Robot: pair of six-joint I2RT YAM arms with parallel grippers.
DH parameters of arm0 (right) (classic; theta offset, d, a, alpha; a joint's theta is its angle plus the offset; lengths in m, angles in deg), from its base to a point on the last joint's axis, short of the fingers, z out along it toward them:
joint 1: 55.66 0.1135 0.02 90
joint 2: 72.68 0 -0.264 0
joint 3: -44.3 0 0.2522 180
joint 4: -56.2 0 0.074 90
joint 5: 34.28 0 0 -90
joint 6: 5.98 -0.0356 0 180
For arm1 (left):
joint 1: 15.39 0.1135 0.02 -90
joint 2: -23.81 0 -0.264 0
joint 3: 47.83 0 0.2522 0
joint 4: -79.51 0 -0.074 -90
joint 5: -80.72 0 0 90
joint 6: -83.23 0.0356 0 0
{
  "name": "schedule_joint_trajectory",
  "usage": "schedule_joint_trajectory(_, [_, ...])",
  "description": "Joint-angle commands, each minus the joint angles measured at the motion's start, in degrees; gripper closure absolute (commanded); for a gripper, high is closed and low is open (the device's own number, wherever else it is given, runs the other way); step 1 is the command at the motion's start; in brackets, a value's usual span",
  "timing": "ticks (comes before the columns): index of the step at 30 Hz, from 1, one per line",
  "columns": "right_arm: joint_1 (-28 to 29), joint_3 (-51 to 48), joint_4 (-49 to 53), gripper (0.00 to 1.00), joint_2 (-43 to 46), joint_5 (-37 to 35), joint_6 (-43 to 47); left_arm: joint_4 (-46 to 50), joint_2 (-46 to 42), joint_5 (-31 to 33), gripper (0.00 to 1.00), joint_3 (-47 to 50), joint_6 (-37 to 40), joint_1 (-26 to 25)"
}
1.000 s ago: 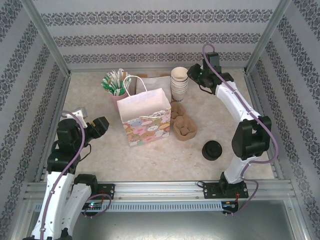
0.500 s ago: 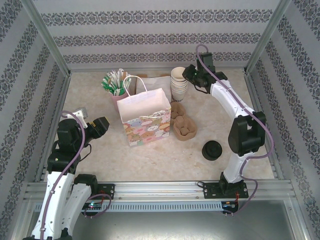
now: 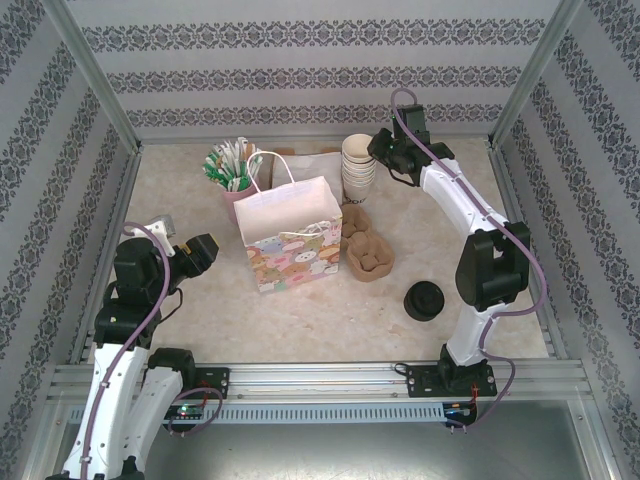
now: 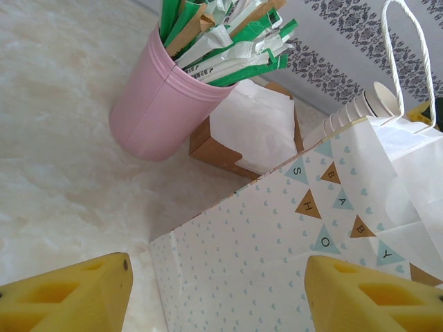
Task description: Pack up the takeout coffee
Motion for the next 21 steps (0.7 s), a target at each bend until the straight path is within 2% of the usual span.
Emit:
schedule_joint_trajectory(1, [0.7, 2.2, 1.1, 0.78, -0.8, -1.3, 0.7, 0.2, -0.5, 0.6, 0.33, 0.3, 1.0, 0.8])
schedule_joint_trajectory(16, [0.7, 3.3, 2.0, 0.88, -1.5, -1.4, 1.6, 0.5, -0.5, 1.4, 0.33, 0.2, 1.2, 0.7])
schedule_joint_trajectory(21, [0.7, 3.8, 2.4, 0.95, -0.9, -1.7, 2.6, 0.5, -0.5, 1.5, 0.33, 0.2, 1.3, 0.7])
